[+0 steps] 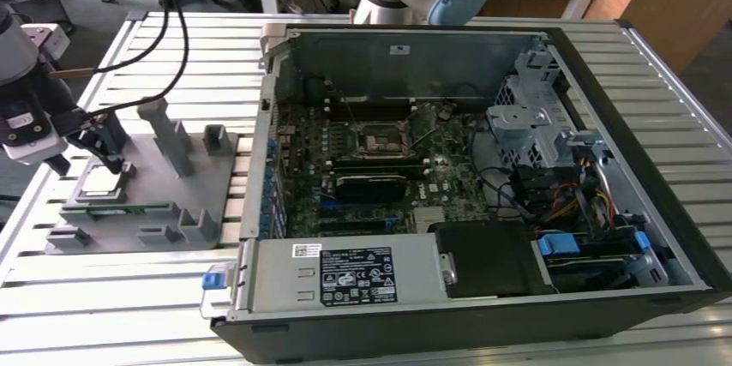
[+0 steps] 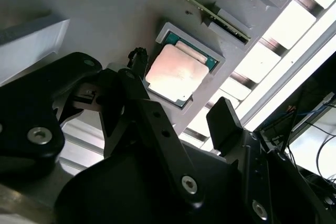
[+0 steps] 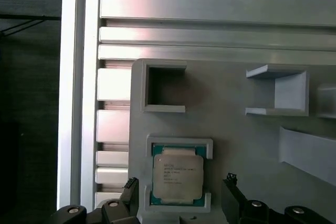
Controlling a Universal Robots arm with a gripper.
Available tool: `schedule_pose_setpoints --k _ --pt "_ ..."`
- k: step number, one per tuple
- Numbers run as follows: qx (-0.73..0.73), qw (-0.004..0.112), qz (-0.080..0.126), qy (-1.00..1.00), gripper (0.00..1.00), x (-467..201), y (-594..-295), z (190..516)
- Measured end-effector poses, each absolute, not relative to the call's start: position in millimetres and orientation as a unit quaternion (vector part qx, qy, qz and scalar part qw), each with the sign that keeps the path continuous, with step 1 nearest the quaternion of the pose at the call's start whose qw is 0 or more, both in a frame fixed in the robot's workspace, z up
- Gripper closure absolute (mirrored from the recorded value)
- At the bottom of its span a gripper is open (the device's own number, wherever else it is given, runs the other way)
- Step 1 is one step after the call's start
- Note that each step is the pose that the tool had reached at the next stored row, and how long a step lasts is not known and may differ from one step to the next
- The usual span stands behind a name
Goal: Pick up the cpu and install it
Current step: 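Pick up the cpu and move it towards the insertion slot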
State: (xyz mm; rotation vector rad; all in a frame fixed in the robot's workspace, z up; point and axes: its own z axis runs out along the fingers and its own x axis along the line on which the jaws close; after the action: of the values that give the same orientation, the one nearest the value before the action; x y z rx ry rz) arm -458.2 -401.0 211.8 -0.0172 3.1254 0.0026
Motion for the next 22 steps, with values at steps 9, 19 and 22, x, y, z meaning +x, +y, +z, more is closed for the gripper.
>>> schedule_pose_setpoints --k 9,19,22 --pt "-0.005 0.008 0.001 1.000 0.28 -458.2 -401.0 206.2" --pt "0.005 0.008 0.001 1.000 0.28 -458.4 -399.7 200.7" --pt "0.013 0.008 0.001 1.000 0.28 -458.3 -396.7 198.7"
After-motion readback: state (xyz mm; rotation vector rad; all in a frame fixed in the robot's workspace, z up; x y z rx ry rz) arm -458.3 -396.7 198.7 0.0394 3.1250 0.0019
